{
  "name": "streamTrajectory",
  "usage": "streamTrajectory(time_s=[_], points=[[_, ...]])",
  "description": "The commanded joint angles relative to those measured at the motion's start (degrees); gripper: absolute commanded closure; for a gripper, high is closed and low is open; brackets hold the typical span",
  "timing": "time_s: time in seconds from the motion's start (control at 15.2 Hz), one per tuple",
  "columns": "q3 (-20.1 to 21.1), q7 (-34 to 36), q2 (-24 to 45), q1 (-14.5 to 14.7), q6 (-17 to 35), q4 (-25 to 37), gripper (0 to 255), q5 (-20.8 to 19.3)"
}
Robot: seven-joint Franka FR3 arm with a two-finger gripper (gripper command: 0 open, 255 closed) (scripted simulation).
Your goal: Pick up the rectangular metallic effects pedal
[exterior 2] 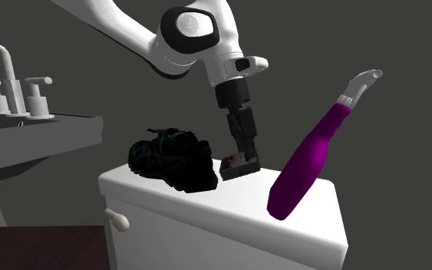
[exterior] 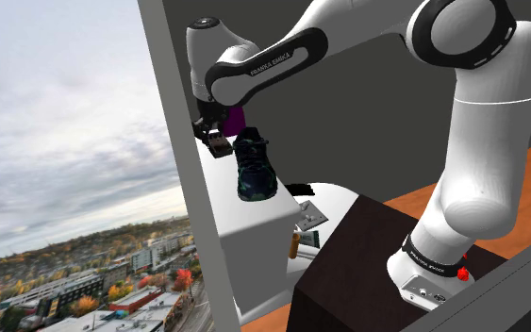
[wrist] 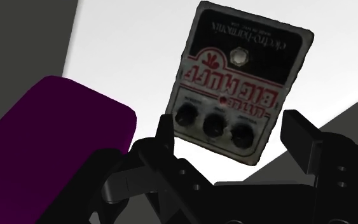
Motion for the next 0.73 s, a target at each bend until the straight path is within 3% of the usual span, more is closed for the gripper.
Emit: streamTrajectory(time_s=[0.0, 0.66], points=[[0.11, -0.51, -0.57, -0.09, -1.13, 0.63, 255, 0.41], [0.51, -2.36, -2.06, -0.1, -6.56, 4.82, 255, 1.8]])
